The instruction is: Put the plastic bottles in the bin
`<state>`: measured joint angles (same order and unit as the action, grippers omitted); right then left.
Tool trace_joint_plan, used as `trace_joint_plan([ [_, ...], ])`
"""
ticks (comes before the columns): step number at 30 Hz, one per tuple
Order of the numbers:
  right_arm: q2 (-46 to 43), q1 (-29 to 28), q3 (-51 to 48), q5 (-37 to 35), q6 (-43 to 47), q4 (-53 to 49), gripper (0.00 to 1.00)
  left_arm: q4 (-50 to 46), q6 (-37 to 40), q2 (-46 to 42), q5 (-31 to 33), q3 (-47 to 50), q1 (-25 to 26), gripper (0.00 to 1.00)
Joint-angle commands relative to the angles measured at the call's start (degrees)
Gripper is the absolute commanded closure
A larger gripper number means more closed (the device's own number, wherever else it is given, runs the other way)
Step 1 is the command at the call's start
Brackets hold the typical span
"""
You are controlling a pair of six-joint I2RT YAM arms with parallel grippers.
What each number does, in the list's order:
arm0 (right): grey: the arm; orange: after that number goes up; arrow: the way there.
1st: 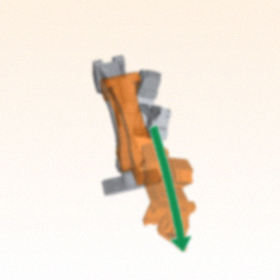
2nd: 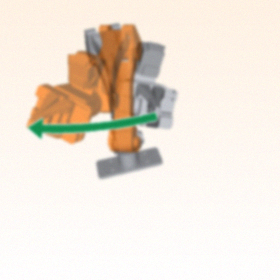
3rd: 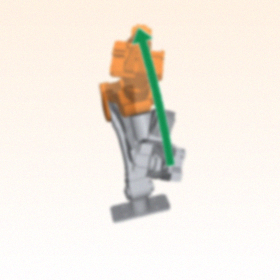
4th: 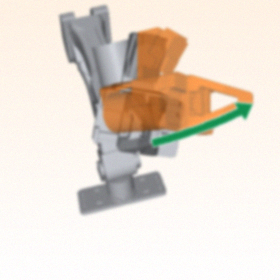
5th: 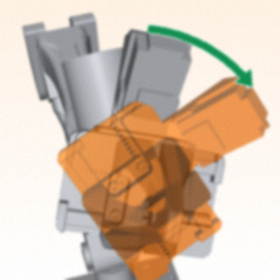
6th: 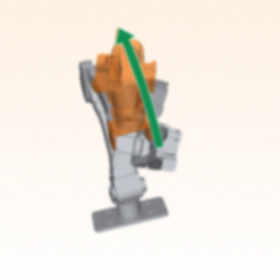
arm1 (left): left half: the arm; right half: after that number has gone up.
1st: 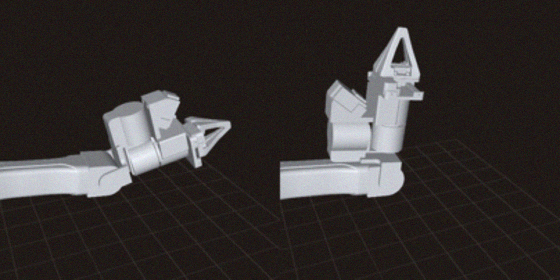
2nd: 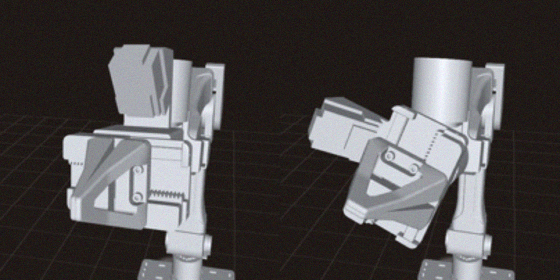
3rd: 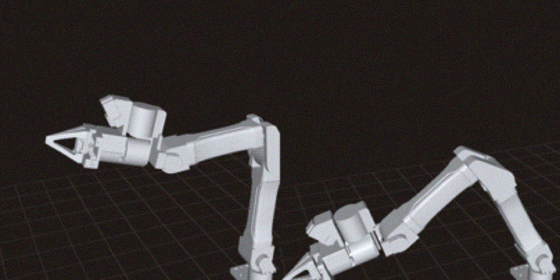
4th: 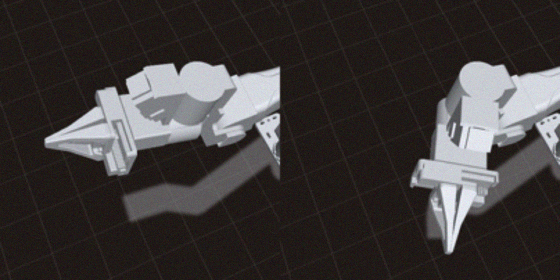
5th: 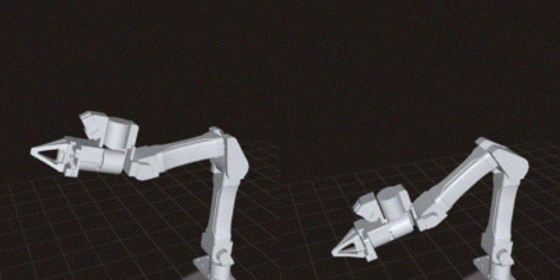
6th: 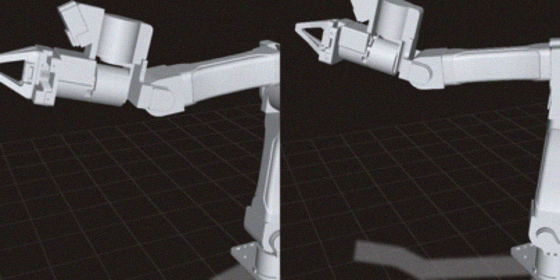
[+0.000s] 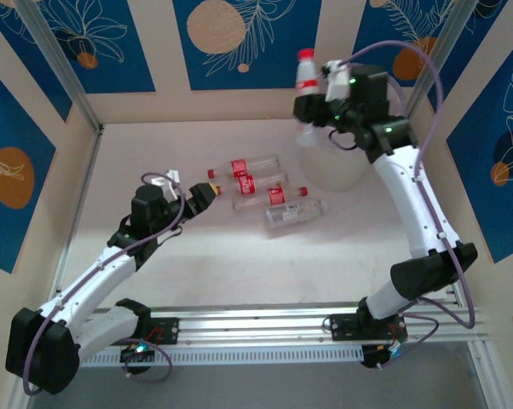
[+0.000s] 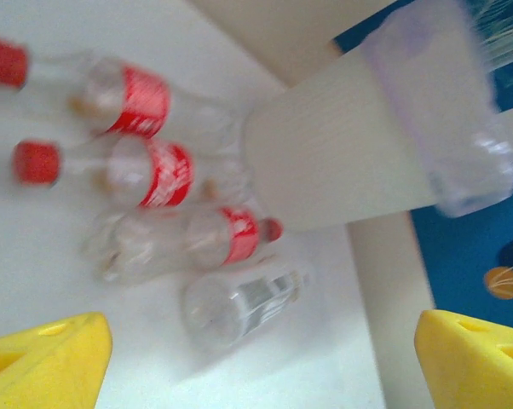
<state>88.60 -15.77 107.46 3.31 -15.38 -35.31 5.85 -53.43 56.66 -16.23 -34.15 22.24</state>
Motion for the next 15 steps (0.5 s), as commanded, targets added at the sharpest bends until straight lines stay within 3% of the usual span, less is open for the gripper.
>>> trace_joint_plan([
  [1, 0.75, 4.18, 3.54, -6.47, 3.72, 0.0, 0.54, -3.98, 2.01, -1.98, 1.0, 1.16, -0.24, 0.09],
  [10, 6.65, 11.71, 5.07, -20.43, 9.81, 5.41, 0.54, -5.19, 2.45, -2.83, 1.99, 1.1, -0.27, 0.09],
  [15, 9.69, 13.47, 3.03, -21.61, 11.93, 7.83, 0.54, -4.48, 1.93, -2.83, 2.0, 1.96, -0.26, 0.09],
])
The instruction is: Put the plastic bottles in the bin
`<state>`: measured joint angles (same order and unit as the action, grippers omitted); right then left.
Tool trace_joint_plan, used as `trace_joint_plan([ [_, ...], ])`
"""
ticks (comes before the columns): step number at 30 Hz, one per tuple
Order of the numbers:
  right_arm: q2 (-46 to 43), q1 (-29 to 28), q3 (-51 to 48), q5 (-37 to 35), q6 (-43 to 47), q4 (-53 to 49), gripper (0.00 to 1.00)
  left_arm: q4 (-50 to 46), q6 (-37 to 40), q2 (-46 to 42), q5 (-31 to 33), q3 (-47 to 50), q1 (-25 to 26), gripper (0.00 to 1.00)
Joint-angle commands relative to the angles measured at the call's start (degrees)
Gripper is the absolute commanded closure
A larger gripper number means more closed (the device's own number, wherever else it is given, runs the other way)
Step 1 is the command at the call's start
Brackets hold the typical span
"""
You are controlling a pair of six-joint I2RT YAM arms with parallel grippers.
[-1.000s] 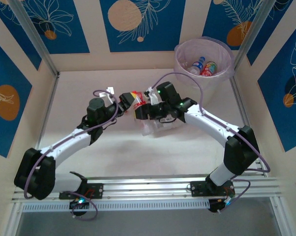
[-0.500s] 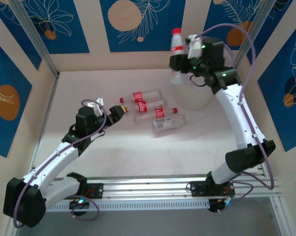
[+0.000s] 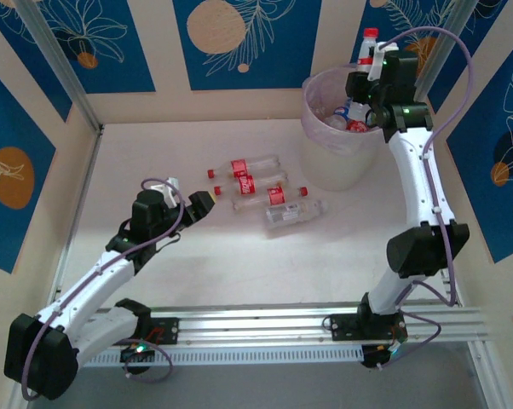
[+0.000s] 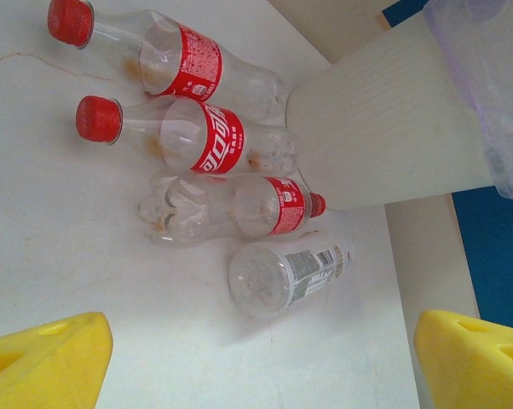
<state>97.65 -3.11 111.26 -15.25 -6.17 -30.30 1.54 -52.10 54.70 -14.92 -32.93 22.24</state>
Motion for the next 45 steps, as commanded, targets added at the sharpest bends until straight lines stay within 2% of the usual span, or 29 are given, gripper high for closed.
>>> trace_joint_plan([
  [1, 1.41, 1.2, -0.69, -2.9, 2.68, 2.85, 0.54, -0.16, 0.59, -0.99, 0.68, 0.8, -0.28, 0.09],
  [12, 4.22, 2.68, -6.85, -1.49, -0.43, 4.84, 0.52, -1.87, 1.01, -2.93, 1.91, 1.92, -0.22, 0.09],
  [16, 3.39, 2.76, -7.22, -1.67, -0.37, 5.35, 0.4, -3.15, 1.62, -3.07, 1.56, 1.26, -0.32, 0.09],
  [22, 3.92, 2.93, -2.33, -3.02, 0.86, 1.97, 0.23, -4.55, 2.54, -4.08, 2.61, 1.71, -0.38, 0.09],
  [25, 4.85, 3.16, -0.45, -4.03, 0.75, 0.52, 0.19, -4.41, 2.35, -4.17, 2.36, 2.11, -0.34, 0.09],
  [30, 7.49, 3.38, 3.21, -2.53, -0.81, -1.23, 0.24, -4.62, 2.48, -4.36, 2.5, 2.3, -0.36, 0.1],
  [35, 10.23, 2.68, 5.46, -1.73, -1.38, -2.8, 0.42, -5.65, 3.02, -4.81, 2.85, 1.91, -0.38, 0.1],
  [37, 10.68, 2.63, 5.45, -1.58, -1.64, -2.93, 0.45, -7.72, 4.49, -4.58, 2.96, 1.03, -0.36, 0.11],
  [41, 9.8, 2.26, 7.03, -1.3, -1.3, -4.71, 0.47, -14.31, 10.39, -2.18, 2.62, -3.18, 0.28, 0.13],
  [45, 6.35, 1.71, 8.16, 0.82, -1.55, -7.63, 0.46, -19.35, 17.85, 2.77, 4.11, -8.81, 3.52, 0.14],
])
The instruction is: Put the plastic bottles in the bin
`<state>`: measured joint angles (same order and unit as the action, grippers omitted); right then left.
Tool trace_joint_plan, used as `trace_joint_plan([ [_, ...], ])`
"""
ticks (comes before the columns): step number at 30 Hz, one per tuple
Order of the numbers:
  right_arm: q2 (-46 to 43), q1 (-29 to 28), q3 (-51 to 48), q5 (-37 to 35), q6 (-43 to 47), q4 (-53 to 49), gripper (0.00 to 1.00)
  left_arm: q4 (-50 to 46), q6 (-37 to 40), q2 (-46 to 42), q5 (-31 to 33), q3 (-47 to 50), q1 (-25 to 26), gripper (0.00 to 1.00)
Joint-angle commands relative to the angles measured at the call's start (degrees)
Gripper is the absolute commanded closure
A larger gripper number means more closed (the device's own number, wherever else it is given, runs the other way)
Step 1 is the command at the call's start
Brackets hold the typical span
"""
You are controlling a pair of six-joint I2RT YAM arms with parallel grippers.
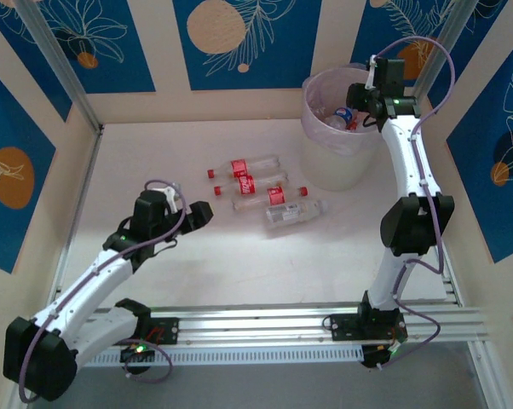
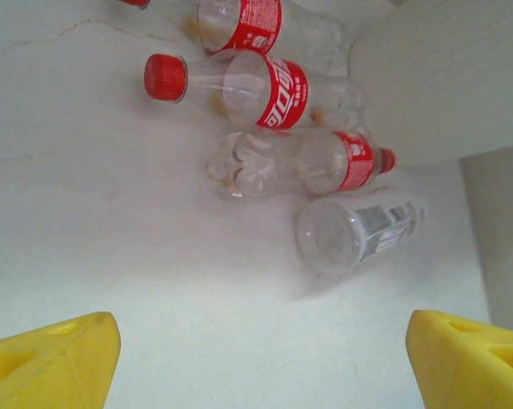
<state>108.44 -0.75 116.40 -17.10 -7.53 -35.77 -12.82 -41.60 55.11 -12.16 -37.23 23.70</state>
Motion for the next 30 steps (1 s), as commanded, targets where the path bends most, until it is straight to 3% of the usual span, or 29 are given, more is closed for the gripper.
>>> trace_joint_plan([
  [1, -5.64, -0.68, 2.85, 3.73, -0.52, -3.46, 0.43, -5.56, 9.43, 3.97, 1.73, -6.11, 3.13, 0.14],
  [7, -15.59, -1.56, -4.86, 10.05, -3.63, -6.58, 0.3, -6.92, 19.83, 14.11, 3.75, -15.13, 9.27, 0.15],
  [15, -33.2, -5.3, -22.22, 13.65, -8.65, -7.9, 0.22, -5.33, 27.8, 24.55, -1.07, -24.26, 14.21, 0.2],
  [23, -48.1, -4.04, -38.14, 15.34, -15.4, -14.48, 0.12, -5.79, 36.65, 37.04, -3.85, -33.7, 19.16, 0.2],
  [30, -57.06, -0.82, -47.22, 17.73, -18.09, -17.78, 0.09, -7.29, 40.82, 47.83, -0.78, -42.02, 23.09, 0.21],
])
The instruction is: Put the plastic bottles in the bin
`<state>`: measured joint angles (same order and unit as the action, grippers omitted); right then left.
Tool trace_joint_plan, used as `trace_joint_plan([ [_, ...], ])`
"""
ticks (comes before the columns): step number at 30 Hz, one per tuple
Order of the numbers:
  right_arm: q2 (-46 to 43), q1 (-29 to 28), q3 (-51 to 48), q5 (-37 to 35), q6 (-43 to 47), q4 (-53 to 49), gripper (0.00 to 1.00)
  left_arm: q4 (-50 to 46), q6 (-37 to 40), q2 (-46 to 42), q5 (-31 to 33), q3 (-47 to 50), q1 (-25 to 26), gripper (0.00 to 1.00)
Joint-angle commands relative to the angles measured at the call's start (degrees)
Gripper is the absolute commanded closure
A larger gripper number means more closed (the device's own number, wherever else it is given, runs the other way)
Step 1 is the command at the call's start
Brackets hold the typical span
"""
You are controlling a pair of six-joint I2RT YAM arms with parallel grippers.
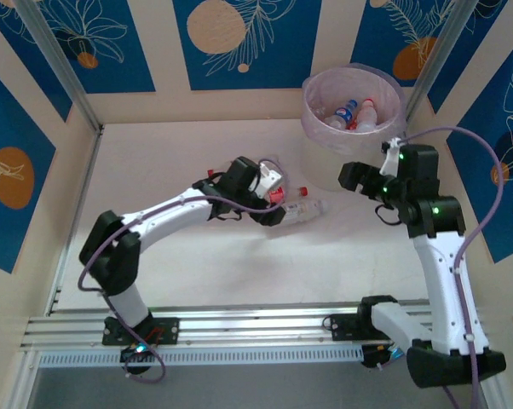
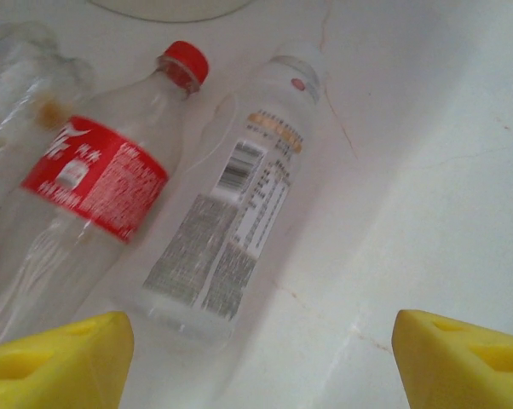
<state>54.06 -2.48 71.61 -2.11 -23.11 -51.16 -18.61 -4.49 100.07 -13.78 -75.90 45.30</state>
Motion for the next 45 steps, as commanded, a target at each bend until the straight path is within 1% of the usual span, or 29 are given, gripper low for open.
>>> trace_joint_plan([
  [1, -3.61, 1.27, -3.66, 3.19, -2.76, -2.28, 0.09, -2.05, 4.23, 4.55, 1.48, -4.77, 2.02, 0.21],
  [3, -4.74, 1.97, -5.41, 3.58, -2.87, -2.16, 0.09, -2.92, 5.05, 7.33, 3.12, -6.97, 3.04, 0.21],
  [7, -5.28, 2.74, -6.91, 4.63, -2.55, -1.73, 0.09, -6.1, 7.67, 12.74, 8.81, -11.7, 5.16, 0.22],
  [10, -5.44, 3.16, -7.69, 5.37, -2.46, -1.04, 0.09, -6.95, 8.52, 15.53, 12.3, -13.55, 5.98, 0.22],
  [16, -5.54, 3.85, -9.46, 6.56, -2.02, 0.15, 0.09, -7.55, 8.1, 19.13, 16.74, -14.89, 6.38, 0.24],
  [25, -5.55, 4.79, -13.39, 8.81, -2.64, 2.7, 0.09, -7.23, 7.31, 21.61, 15.33, -14.76, 6.38, 0.27],
  [29, -4.98, 4.85, -13.65, 9.8, -2.57, 3.15, 0.09, -7.12, 6.4, 21.83, 14.08, -14.53, 6.44, 0.27],
  [32, -5.37, 4.94, -14.0, 9.49, -2.51, 3.17, 0.09, -6.95, 5.49, 22.03, 13.77, -14.15, 6.34, 0.31],
  [35, -5.64, 5.14, -14.57, 9.58, -2.55, 3.38, 0.09, -7.1, 4.38, 21.94, 14.42, -13.71, 6.38, 0.37],
  [36, -5.66, 5.2, -14.64, 9.78, -2.59, 3.37, 0.09, -7.17, 4.0, 21.71, 14.56, -13.51, 6.37, 0.4],
  [38, -5.76, 5.29, -14.66, 9.89, -2.79, 3.57, 0.09, -7.09, 3.29, 20.71, 14.57, -12.81, 6.39, 0.42],
  [40, -5.65, 5.25, -14.38, 10.09, -3.0, 3.61, 0.09, -7.09, 2.52, 18.85, 14.62, -11.98, 6.46, 0.47],
  [45, -5.19, 5.29, -12.9, 11.66, -3.15, 2.9, 0.09, -6.73, 1.83, 11.74, 14.22, -9.57, 6.47, 0.49],
])
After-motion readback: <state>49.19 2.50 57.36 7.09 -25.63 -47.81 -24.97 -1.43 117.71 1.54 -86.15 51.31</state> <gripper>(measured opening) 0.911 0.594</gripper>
